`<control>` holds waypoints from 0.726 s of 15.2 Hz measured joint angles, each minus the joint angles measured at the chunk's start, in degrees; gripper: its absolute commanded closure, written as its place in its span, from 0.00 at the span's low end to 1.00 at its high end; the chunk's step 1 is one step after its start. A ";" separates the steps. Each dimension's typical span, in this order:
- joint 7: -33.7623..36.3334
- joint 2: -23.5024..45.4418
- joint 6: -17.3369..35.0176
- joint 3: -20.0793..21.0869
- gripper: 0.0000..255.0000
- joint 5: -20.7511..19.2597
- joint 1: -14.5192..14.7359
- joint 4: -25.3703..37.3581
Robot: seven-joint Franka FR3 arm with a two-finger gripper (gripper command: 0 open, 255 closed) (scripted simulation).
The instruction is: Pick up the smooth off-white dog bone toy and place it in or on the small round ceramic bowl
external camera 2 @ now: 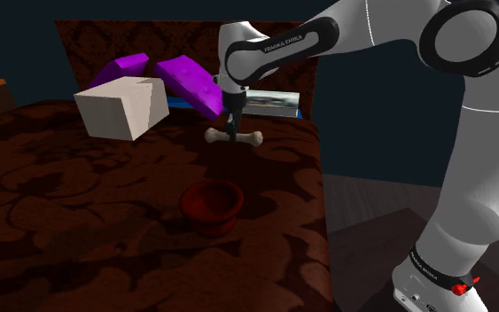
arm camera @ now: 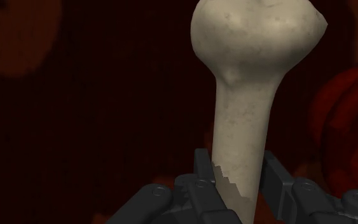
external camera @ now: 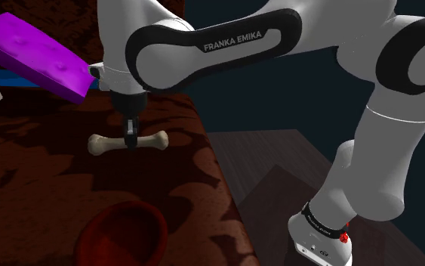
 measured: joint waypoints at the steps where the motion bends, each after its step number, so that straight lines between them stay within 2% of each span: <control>1: 1.28 -0.67 0.28 0.51 1.00 0.02 0.74 -0.98; 11: 13.42 -4.84 1.16 5.51 1.00 0.10 7.63 -6.32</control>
